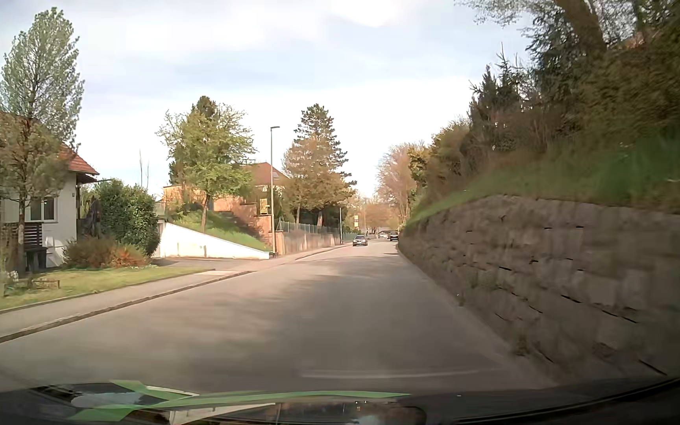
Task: Follow the waypoints while adhering to traffic rules and regulations
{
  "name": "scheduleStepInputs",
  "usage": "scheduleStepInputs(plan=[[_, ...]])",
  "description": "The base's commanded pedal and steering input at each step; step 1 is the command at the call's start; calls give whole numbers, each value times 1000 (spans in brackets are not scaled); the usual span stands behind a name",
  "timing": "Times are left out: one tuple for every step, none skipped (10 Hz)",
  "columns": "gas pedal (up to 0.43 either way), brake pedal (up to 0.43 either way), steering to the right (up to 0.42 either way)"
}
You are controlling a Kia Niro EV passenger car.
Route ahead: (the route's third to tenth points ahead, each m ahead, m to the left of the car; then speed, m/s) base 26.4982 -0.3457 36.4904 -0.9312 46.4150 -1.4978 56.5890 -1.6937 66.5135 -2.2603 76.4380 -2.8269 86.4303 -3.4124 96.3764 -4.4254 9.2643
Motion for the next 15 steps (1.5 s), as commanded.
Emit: scheduleStepInputs(plan=[[47,0,4],[47,0,4],[39,0,4],[39,0,4],[39,0,4],[39,0,4],[39,0,4],[39,0,4],[39,0,4],[39,0,3],[39,0,3],[39,0,2],[47,0,2],[47,0,2],[47,0,4]])
